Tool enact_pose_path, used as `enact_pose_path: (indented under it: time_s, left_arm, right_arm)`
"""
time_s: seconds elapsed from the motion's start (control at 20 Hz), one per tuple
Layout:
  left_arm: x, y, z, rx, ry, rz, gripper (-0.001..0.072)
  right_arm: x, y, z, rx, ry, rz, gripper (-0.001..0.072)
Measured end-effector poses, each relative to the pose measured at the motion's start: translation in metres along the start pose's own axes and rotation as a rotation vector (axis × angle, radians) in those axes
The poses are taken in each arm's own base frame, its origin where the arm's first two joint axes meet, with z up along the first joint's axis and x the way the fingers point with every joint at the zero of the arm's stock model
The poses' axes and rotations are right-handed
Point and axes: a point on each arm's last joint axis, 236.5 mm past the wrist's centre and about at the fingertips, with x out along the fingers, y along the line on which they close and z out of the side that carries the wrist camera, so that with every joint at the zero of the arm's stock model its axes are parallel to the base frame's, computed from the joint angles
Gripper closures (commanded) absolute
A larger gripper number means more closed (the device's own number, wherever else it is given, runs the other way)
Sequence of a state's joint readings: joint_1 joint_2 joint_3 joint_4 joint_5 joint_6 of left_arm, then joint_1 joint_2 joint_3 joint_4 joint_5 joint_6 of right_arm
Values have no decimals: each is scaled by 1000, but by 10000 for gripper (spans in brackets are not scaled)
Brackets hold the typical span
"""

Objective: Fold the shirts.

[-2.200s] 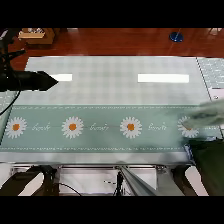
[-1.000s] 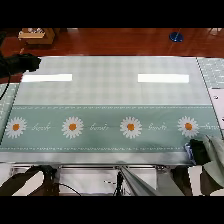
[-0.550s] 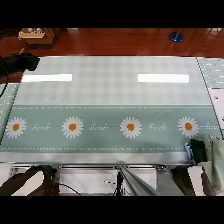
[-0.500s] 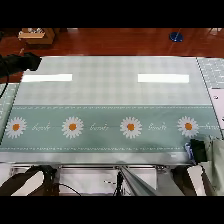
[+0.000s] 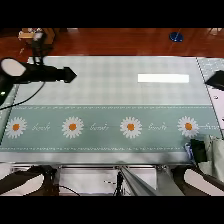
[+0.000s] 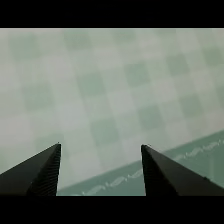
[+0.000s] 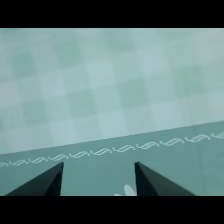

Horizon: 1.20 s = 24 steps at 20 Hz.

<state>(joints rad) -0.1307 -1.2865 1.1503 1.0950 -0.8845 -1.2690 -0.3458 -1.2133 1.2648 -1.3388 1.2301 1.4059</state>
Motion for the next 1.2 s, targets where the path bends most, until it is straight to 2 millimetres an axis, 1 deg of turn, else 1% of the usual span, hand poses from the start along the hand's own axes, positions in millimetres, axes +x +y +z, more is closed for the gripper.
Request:
enact_pose_path:
  time_s: [0.05,0.15,0.2,0.25,0.4,0.55,0.65,0.8,0.85,0.9,1.05,1.2]
  left_arm:
    - [12,-2,-16,1,84,13,115]
    - [26,0,-39,13,203,67,113]
    - [29,3,-49,26,254,107,73]
    - [31,5,-54,39,283,142,-13]
    - [32,3,-65,70,339,198,-13]
    - [32,-2,-66,87,353,227,-13]
    - [31,-3,-59,83,337,248,-13]
    - [28,2,-47,65,298,289,-13]
    - [27,4,-43,54,282,303,34]
    - [27,6,-41,44,270,314,123]
    - [27,8,-34,35,241,339,124]
    - [26,4,-32,50,230,348,125]
  right_arm:
    - [13,14,-4,-67,41,-7,182]
    - [35,34,-15,-174,117,-25,179]
    - [43,41,-20,-211,144,-32,161]
    - [49,46,-23,-241,162,-38,97]
    - [58,55,-26,-293,184,-43,98]
    - [62,58,-25,-320,179,-51,98]
    - [64,61,-22,-324,165,-46,99]
    - [66,65,-16,-327,138,-37,100]
    - [66,65,-14,-331,131,-36,101]
    - [66,66,-13,-338,125,-34,103]
    - [66,70,-11,-356,113,-20,105]
    - [60,78,-5,-358,78,7,107]
